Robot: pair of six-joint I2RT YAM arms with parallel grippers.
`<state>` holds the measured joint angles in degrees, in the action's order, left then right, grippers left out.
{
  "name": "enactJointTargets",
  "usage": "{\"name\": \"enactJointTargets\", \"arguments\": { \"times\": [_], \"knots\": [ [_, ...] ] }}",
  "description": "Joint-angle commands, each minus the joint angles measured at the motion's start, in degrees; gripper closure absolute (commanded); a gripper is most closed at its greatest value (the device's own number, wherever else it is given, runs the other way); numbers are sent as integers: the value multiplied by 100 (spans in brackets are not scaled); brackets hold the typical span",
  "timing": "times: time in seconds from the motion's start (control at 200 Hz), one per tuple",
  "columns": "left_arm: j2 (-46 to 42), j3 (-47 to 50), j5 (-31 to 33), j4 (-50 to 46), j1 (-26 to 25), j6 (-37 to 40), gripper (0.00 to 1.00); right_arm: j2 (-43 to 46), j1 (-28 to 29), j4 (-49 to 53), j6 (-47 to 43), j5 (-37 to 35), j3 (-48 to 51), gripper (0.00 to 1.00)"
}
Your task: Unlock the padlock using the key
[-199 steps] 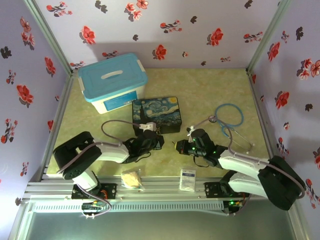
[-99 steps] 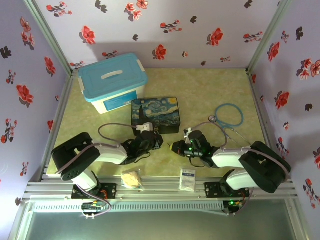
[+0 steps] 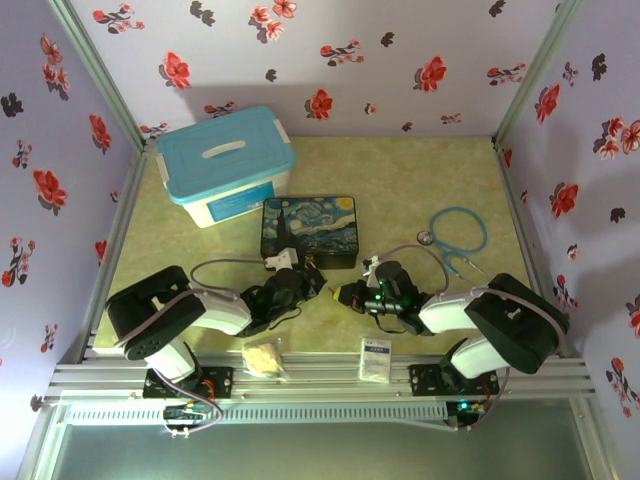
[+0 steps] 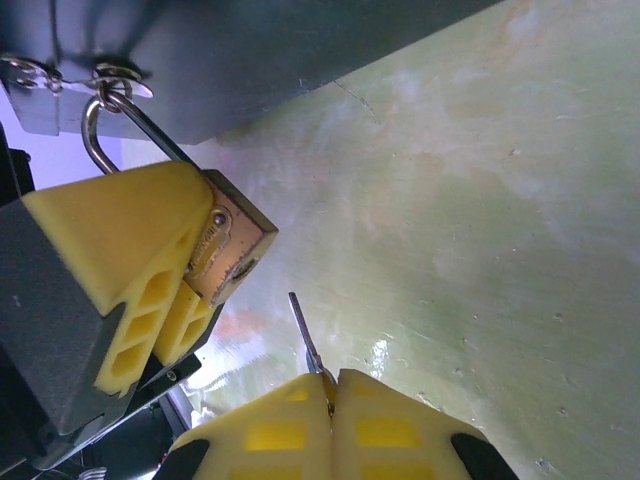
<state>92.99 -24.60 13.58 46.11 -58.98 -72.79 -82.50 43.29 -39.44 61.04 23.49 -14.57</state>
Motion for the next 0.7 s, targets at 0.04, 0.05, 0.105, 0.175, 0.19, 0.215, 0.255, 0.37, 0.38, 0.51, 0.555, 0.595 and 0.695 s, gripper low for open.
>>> {"name": "enactJointTargets", "arguments": {
  "times": [0.04, 0.05, 0.105, 0.175, 0.19, 0.215, 0.255, 0.37, 0.38, 0.51, 0.555, 0.595, 0.695],
  "knots": [
    [264, 156, 173, 1144, -26, -377, 100, -152, 48, -384, 127, 291, -169, 100],
    [283, 155, 165, 1170, -26, -387, 100, -166, 44, -436, 150, 307, -169, 100],
    [338, 156, 137, 1214, -26, -456, 100, -282, 48, -783, 283, 348, -161, 100],
    [459, 208, 127, 1426, -21, -539, 100, -398, 44, -1086, 404, 377, -160, 100],
    [483, 222, 131, 1488, -25, -547, 100, -416, 48, -1099, 409, 372, -168, 100],
    [513, 248, 125, 1567, -21, -585, 100, -440, 48, -1089, 405, 372, -181, 100],
    [559, 279, 132, 1671, -13, -611, 100, -461, 48, -1032, 394, 358, -196, 100],
    [572, 307, 143, 1722, -17, -611, 100, -485, 16, -976, 371, 303, -161, 100],
    [571, 311, 144, 1714, -17, -608, 100, -482, 7, -995, 375, 305, -154, 100],
    [590, 331, 102, 1793, -26, -660, 100, -466, -193, -1484, 542, 262, 23, 100],
    [580, 361, 116, 1845, -26, -683, 100, -451, -263, -1434, 537, 256, 24, 100],
    [577, 368, 117, 1863, -21, -679, 100, -430, -293, -1430, 515, 250, 24, 100],
    [587, 359, 94, 1879, -26, -711, 100, -462, -303, -1464, 533, 301, -43, 100]
  ]
}}
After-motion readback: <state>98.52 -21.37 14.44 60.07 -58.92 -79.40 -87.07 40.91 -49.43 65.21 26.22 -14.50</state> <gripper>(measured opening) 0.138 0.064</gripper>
